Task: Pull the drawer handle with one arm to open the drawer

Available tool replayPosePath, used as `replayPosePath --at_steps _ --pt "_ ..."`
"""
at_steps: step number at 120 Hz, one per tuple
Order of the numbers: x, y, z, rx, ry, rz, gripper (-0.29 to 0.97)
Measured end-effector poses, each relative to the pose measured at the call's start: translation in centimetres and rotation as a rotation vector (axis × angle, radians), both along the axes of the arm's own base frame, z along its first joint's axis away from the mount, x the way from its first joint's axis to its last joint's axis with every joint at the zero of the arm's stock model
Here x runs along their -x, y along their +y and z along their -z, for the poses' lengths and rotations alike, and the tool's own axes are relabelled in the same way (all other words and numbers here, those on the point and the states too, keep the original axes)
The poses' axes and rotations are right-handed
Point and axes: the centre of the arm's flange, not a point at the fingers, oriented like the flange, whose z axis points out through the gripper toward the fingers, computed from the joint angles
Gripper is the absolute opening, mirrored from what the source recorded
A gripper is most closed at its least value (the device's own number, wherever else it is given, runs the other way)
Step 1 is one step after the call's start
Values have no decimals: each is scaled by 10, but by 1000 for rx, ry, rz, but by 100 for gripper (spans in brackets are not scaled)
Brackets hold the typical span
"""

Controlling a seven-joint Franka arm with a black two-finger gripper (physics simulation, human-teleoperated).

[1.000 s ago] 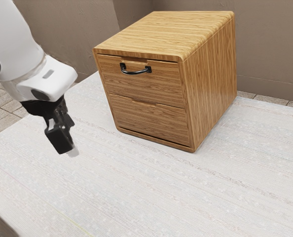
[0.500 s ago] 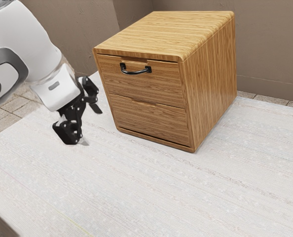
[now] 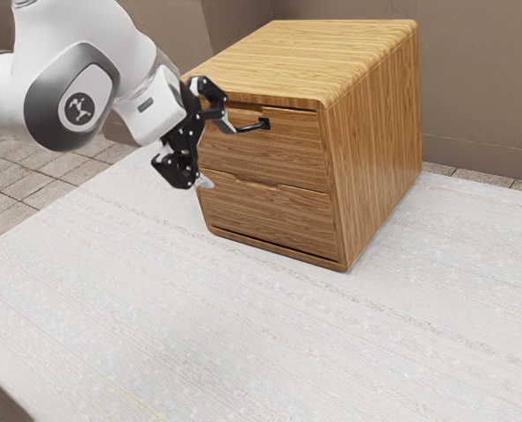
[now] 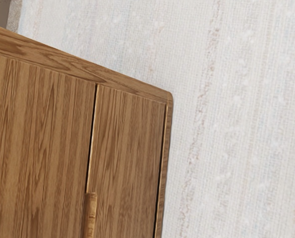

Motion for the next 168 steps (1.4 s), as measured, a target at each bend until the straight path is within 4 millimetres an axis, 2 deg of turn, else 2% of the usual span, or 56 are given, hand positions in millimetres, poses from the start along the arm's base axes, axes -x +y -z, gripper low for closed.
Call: replayPosePath --at_steps 18,38,55,97,111,124,137,149,168 --pt "-6 3 -5 -22 -24 41 68" --pt "-9 -8 -16 -57 -52 85 68" --pt "-9 -20 -16 -81 -54 124 68" --pt "-22 7 4 -91 -20 118 68" --pt "-35 15 6 -84 -24 111 68" --pt "-46 24 15 -75 -14 102 68" --pt "-54 37 20 -73 -9 82 68" --pt "-58 51 20 -74 -14 60 68" --pt "-66 58 22 -76 -15 49 68"
